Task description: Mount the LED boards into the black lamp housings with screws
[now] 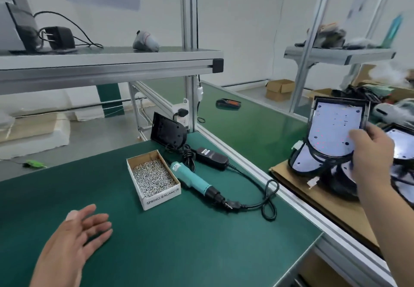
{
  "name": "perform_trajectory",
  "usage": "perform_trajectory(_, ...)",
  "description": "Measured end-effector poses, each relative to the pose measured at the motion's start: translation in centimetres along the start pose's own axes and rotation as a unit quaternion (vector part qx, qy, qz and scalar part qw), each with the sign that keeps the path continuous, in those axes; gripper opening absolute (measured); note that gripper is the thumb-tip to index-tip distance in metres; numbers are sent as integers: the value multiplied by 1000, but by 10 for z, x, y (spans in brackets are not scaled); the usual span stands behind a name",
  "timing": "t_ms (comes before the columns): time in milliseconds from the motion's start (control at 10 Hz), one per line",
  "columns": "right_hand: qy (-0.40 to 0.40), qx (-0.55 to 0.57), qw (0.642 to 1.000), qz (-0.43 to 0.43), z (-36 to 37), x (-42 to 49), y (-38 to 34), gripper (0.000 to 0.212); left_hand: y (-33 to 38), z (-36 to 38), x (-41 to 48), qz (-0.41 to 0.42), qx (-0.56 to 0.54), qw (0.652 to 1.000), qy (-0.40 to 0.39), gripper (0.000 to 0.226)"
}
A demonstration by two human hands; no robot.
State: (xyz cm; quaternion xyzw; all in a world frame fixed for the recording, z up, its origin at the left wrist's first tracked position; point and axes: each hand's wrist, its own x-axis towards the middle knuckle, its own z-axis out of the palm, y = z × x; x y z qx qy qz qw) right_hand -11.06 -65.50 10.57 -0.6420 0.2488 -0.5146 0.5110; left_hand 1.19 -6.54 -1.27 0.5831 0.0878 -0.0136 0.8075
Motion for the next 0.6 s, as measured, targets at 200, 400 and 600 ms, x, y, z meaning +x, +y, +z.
perform_trajectory(200, 14, -170, 985, 28, -24, 19, 8, 29, 0, -1, 13, -37, 4, 999, 22, 44)
perform_trajectory(400, -17, -331, 943, 12, -32, 21, 32, 32, 3, 1, 12, -48, 22, 998, 20, 46)
perform_trajectory(600, 2, -408, 913, -20, -29, 17, 38, 58, 6, 6, 5, -37, 15, 999, 19, 44)
